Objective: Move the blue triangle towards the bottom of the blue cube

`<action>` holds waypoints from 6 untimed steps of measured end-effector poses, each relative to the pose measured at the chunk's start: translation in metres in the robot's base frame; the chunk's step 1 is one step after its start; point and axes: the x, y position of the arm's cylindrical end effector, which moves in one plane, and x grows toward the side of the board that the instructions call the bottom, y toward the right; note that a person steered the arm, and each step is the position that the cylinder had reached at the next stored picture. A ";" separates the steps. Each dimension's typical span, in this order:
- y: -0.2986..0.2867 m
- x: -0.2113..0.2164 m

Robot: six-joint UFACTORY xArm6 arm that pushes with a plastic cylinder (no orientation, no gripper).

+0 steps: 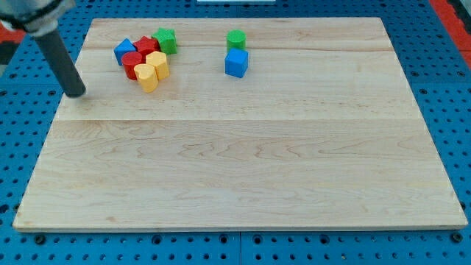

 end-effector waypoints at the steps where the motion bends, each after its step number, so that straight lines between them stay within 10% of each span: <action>1: -0.015 -0.060; 6: 0.185 -0.044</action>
